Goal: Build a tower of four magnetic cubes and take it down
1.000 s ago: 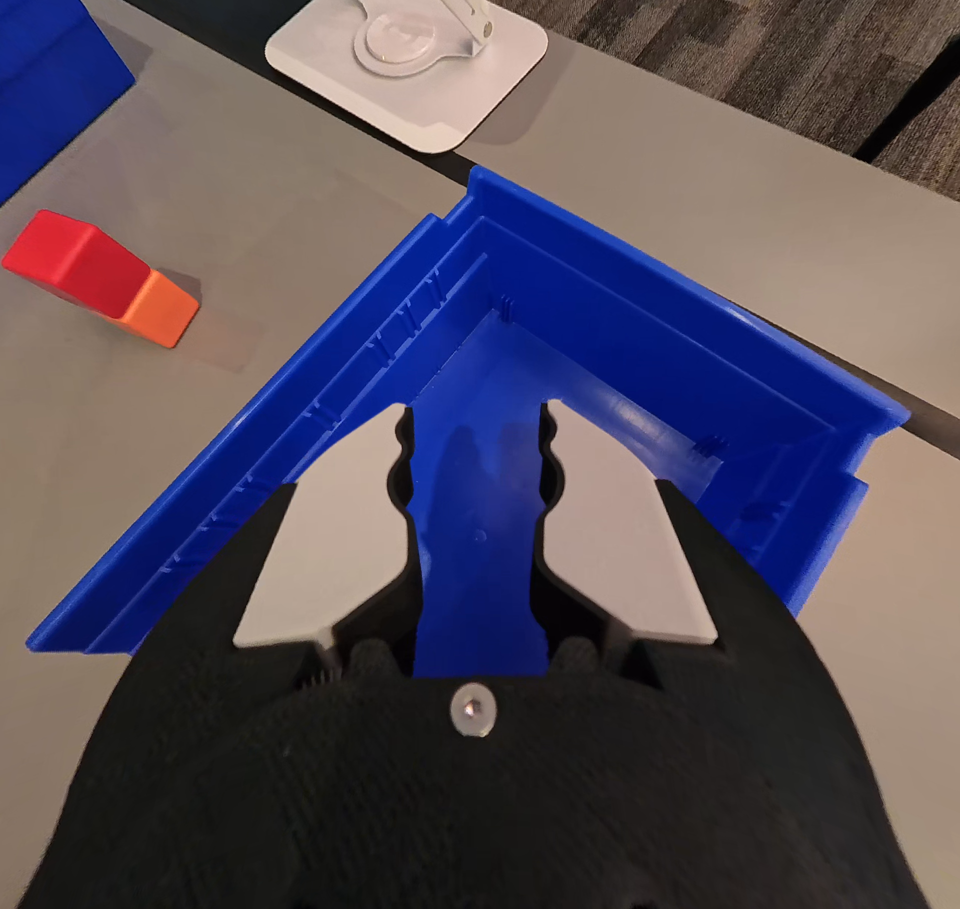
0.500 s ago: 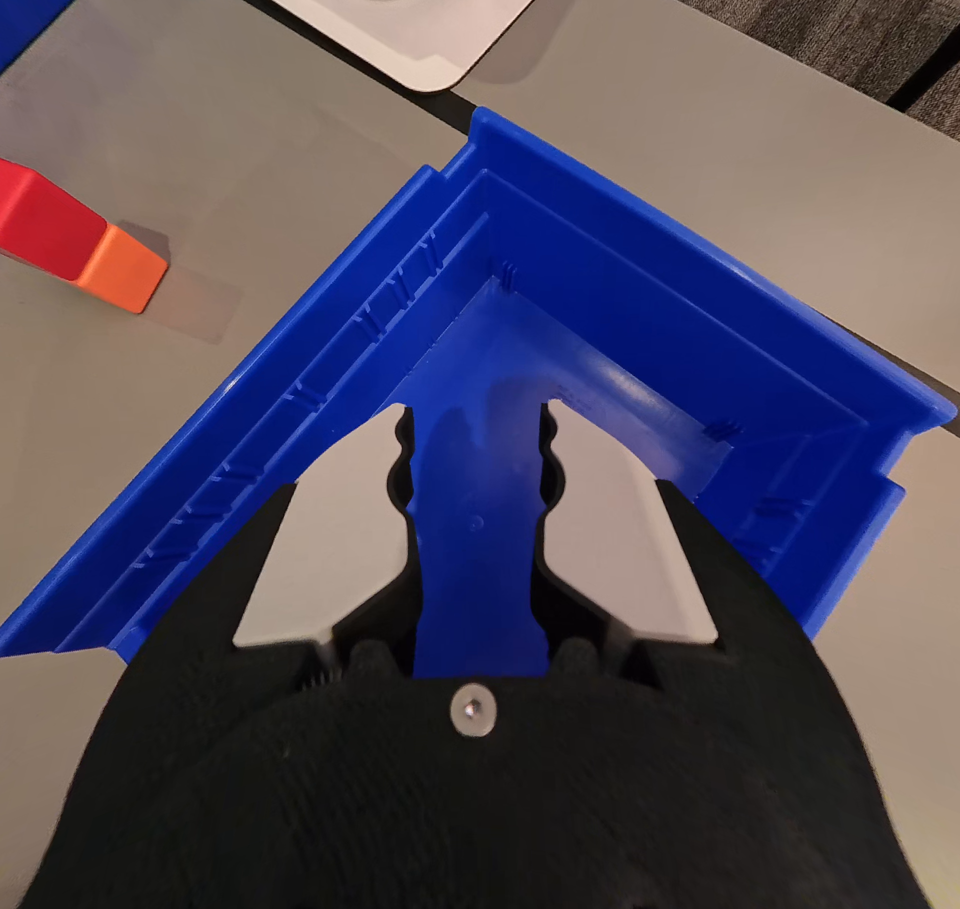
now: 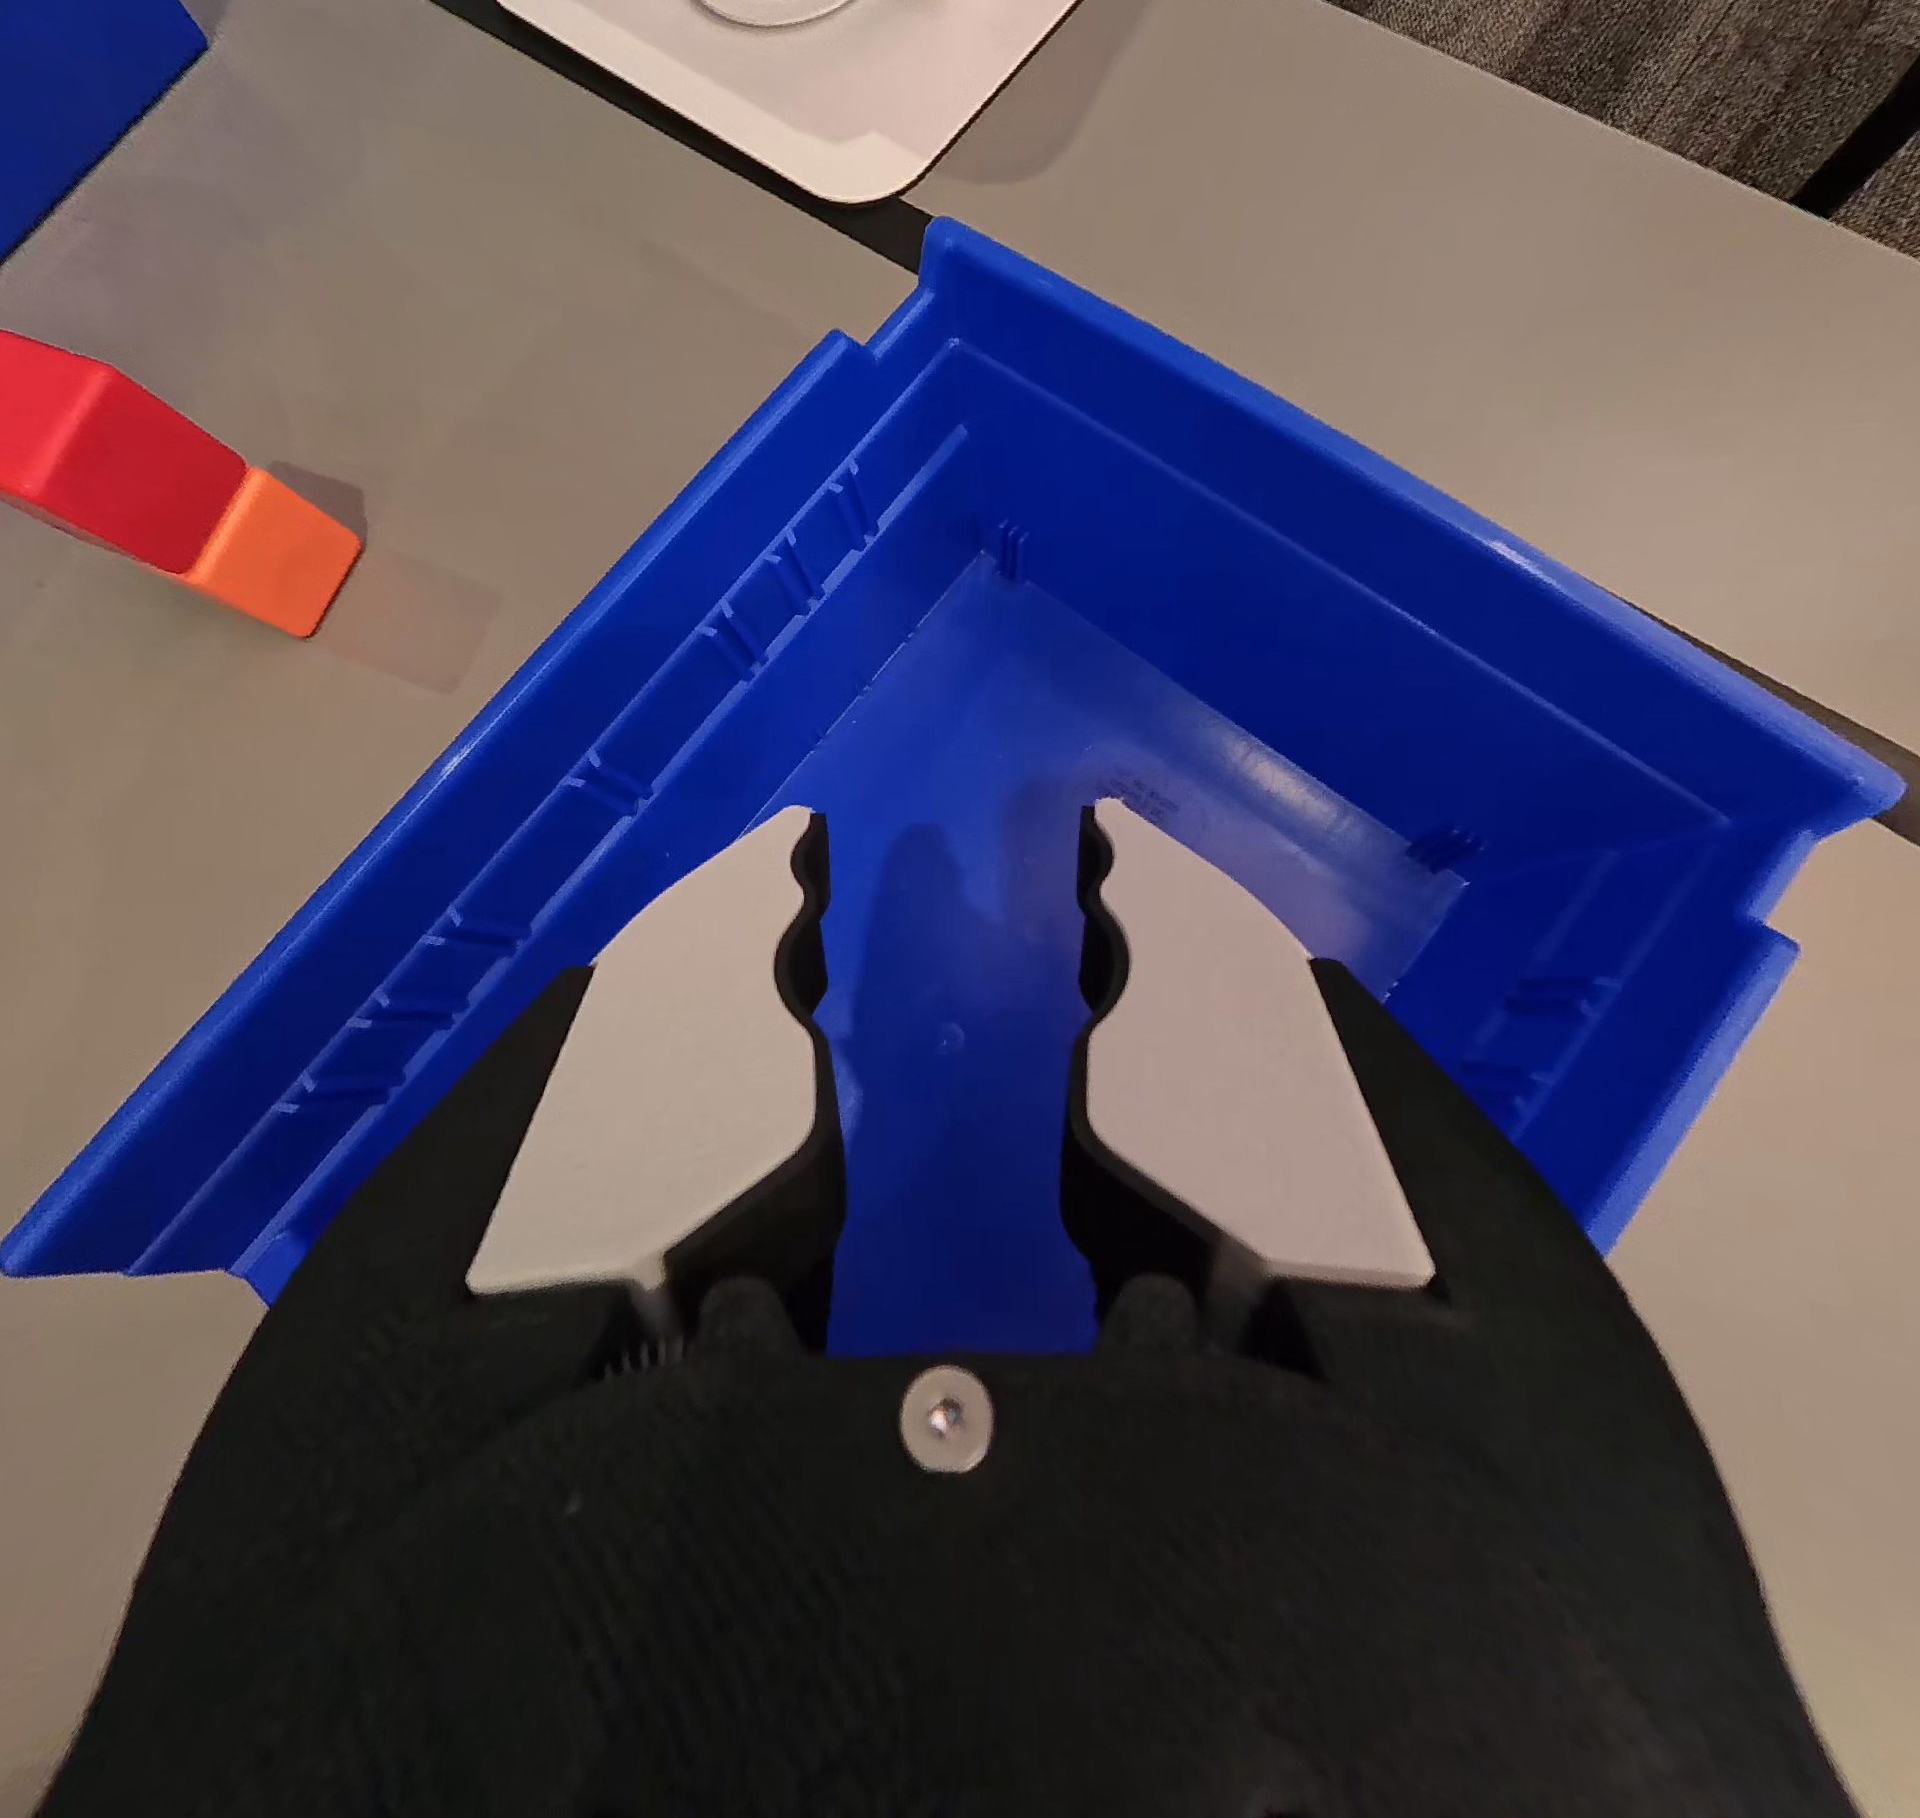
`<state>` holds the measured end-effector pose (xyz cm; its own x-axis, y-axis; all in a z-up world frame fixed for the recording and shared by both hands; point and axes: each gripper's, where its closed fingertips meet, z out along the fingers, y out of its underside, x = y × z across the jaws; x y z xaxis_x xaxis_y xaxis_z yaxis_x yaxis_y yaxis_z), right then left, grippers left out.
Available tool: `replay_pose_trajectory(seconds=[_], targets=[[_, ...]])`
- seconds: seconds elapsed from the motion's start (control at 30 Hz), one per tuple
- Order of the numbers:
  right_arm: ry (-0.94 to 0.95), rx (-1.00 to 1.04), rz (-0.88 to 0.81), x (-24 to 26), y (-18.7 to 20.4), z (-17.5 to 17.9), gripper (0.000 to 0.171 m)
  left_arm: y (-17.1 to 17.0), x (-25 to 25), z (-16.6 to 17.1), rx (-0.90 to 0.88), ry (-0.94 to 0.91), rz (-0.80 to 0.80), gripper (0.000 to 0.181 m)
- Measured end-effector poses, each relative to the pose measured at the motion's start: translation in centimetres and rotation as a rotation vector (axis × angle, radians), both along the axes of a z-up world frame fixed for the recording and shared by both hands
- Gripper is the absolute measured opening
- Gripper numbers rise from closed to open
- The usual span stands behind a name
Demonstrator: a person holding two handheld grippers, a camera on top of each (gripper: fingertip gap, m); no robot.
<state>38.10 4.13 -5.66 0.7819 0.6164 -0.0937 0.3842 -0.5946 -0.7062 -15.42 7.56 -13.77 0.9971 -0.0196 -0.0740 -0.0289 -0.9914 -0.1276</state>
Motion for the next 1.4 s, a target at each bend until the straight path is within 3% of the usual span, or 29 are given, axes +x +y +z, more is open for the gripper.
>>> replay_pose_trajectory(seconds=[0.17,0.37,0.47,0.57,0.73,0.83,1.07,1.4], targets=[[0.003,-0.006,0.000,0.1,0.0,-0.1,0.048,0.1,-2.0,3.7,0.040,0.101,-0.094,0.050],[0.001,-0.016,-0.007,0.4,0.1,-0.4,0.047,0.3,-2.1,14.0,0.155,0.171,-0.222,0.050],[-0.001,-0.018,-0.009,0.4,0.1,-0.5,0.047,-0.3,2.7,18.5,0.214,0.062,-0.369,0.049],[0.000,-0.018,-0.007,0.4,0.0,-0.5,0.047,-2.2,10.1,20.4,0.233,-0.092,-0.591,0.049],[0.004,-0.019,0.011,0.0,-0.2,-0.4,0.047,-7.4,21.1,18.2,0.221,-0.199,-1.140,0.049],[0.011,-0.016,0.018,-0.2,-0.2,-0.3,0.047,-8.9,24.8,15.7,0.215,-0.218,-1.276,0.049],[0.020,-0.022,0.023,-0.1,-0.2,-0.5,0.047,-10.3,27.2,10.3,0.119,-0.189,-1.364,0.049],[0.025,-0.030,0.035,-0.2,-0.3,-0.5,0.046,-10.3,27.3,8.3,0.115,-0.156,-1.367,0.049]])
